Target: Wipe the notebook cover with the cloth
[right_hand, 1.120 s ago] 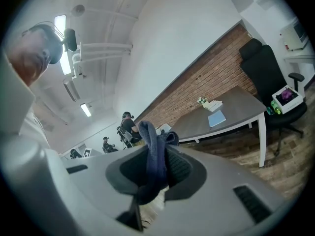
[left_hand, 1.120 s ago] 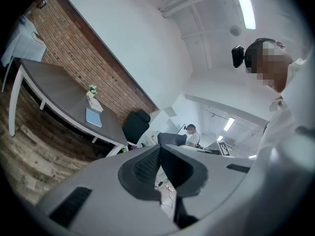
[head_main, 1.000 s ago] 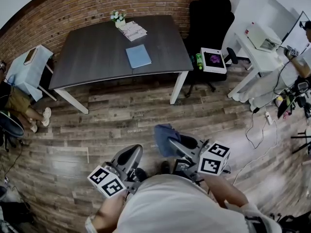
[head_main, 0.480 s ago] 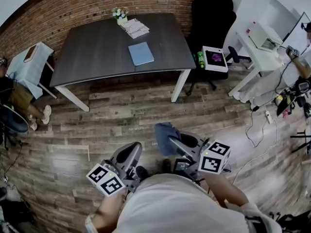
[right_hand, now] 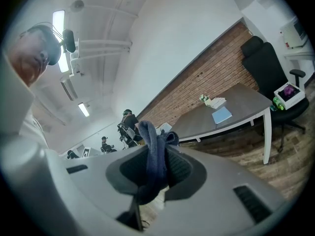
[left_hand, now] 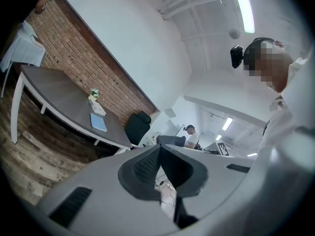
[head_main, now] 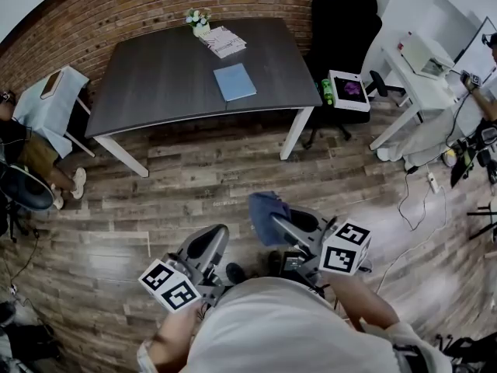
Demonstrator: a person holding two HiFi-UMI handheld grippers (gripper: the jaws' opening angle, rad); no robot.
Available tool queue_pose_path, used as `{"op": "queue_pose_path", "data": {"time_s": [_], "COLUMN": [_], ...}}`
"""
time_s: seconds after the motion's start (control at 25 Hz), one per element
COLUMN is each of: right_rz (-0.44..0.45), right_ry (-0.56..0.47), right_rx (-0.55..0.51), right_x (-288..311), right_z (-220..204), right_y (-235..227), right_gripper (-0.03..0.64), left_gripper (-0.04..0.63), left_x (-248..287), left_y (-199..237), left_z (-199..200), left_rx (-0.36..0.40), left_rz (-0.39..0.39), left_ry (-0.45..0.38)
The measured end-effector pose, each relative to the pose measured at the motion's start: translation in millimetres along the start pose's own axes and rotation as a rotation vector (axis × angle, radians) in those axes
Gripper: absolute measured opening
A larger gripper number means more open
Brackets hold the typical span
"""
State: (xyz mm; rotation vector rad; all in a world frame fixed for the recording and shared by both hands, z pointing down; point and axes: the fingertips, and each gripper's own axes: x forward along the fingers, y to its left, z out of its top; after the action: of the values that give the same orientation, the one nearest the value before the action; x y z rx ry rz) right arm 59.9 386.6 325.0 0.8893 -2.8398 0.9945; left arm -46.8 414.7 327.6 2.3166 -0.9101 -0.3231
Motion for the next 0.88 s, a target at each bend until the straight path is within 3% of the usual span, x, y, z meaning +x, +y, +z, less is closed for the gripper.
{"op": "queue_pose_path", "data": {"time_s": [0.52,0.88], "right_rz": [-0.055,-0.059], "right_ry": [-0.012,-0.002], "right_rx": [-0.004,-0.015], "right_x": [24,37], "right_z": [-11,0], "right_y": [12,-4], "right_gripper": [0.084,0.083], "left_gripper": [0.008,0.008], "left_x": [-22,-8], "left_y": [23,39], "left_z": [8,12], "left_rx": [-0.002,-0.015], "left_rz": [-0.041,-0.037], "left_ry": [0.02,0.014]}}
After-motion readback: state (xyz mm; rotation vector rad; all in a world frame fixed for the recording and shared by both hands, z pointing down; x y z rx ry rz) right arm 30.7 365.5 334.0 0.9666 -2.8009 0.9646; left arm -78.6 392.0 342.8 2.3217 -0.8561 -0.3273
